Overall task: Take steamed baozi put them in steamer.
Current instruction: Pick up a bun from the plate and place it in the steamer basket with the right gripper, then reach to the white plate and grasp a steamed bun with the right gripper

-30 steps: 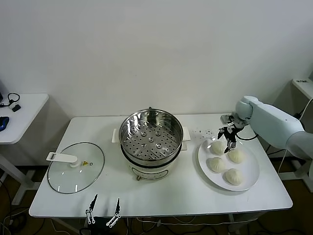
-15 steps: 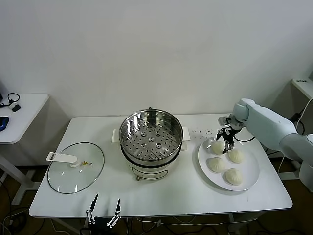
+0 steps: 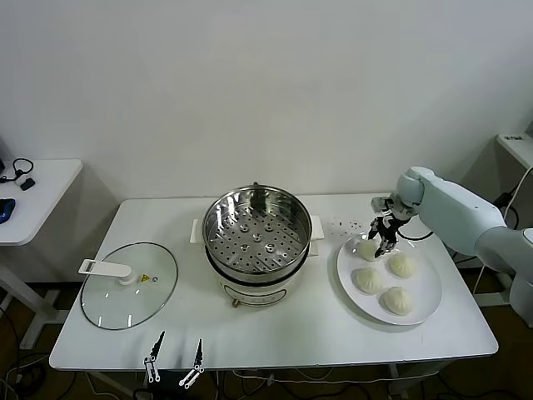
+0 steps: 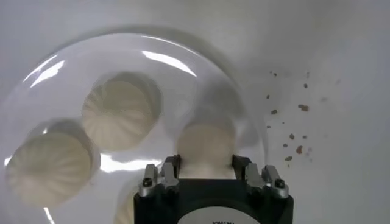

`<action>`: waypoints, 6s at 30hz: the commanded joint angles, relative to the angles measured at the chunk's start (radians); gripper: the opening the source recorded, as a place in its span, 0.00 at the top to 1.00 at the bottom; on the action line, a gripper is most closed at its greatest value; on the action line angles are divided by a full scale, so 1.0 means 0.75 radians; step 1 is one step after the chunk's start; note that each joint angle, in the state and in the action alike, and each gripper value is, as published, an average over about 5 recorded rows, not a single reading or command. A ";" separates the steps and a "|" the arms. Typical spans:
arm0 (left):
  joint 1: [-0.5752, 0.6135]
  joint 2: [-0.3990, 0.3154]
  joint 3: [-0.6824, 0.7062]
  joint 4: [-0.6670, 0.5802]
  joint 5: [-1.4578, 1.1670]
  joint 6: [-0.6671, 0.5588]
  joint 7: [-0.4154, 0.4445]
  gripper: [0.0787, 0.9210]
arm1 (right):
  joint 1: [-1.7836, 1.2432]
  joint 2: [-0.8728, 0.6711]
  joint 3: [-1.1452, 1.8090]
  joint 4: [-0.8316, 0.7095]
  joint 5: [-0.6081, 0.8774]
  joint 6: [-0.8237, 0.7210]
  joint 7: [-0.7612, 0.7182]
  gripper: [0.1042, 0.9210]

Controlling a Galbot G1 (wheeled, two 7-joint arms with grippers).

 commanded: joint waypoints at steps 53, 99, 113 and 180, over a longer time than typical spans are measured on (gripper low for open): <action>-0.001 0.006 -0.003 -0.003 0.033 -0.005 -0.023 0.12 | 0.479 0.723 -0.575 -0.033 -0.118 1.032 0.480 0.42; 0.004 -0.003 -0.031 -0.011 0.042 -0.003 -0.025 0.12 | 0.782 0.557 -0.969 0.242 0.496 1.032 0.488 0.12; 0.015 0.000 -0.027 -0.022 0.042 0.001 -0.024 0.12 | 1.094 0.313 -1.268 0.598 0.922 0.105 0.317 0.12; 0.007 0.000 -0.042 0.017 0.059 -0.002 -0.032 0.12 | 0.303 -0.046 -0.872 0.569 0.474 -0.345 0.372 0.12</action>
